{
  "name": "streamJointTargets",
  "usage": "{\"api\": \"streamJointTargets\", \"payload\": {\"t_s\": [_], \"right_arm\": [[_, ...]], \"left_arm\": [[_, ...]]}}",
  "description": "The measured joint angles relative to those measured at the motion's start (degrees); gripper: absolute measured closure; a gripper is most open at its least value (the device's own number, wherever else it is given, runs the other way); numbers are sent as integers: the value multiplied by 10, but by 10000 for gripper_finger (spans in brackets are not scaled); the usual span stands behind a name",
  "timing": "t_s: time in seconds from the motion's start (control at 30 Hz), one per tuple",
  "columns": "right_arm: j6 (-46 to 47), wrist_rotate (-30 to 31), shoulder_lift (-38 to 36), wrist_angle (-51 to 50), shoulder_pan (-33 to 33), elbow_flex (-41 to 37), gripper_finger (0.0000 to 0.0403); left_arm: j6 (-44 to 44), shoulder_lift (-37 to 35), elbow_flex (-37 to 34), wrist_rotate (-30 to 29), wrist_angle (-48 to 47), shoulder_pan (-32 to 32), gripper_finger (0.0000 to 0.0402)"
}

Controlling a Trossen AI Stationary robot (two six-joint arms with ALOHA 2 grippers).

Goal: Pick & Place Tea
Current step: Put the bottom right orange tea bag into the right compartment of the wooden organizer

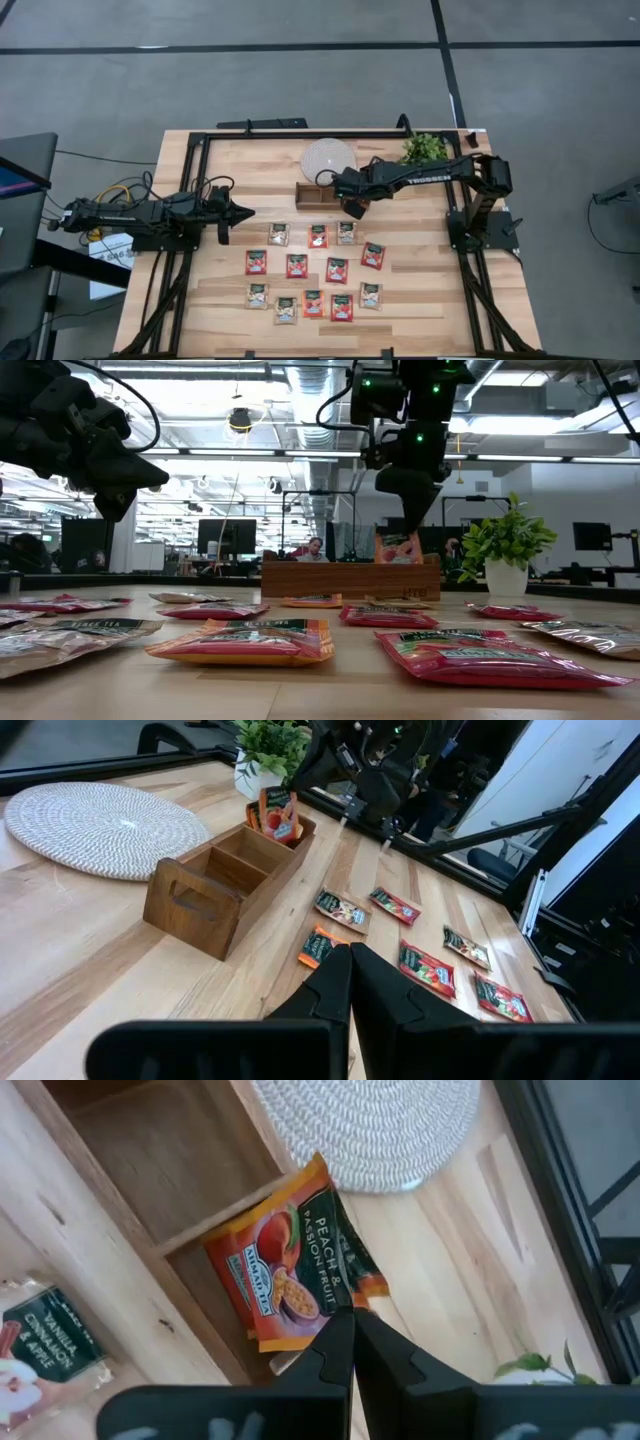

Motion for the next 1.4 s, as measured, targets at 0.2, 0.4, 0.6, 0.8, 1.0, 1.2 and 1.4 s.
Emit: {"api": "streamJointTargets", "payload": {"t_s": [0.2,0.4,0.6,0.8,1.0,1.2,1.4], "right_arm": [[-15,0,0,10,-1,-9,403],[-16,-2,0,6,-5,-38,403],[-19,-2,0,10,-6,-38,403],[-37,-2,0,30,-9,-38,403],[-52,-2,0,49,-9,-38,403],[-70,-2,0,47,-9,-38,402],[-77,-2,0,46,-9,-38,368]], "left_arm": [[-3,0,0,0,0,0,401],[-3,0,0,0,0,0,401],[-2,0,0,0,0,0,401],[0,0,0,0,0,0,401],[-1,0,0,0,0,0,401],[-2,0,0,0,0,0,401],[-4,0,0,0,0,0,401]]}}
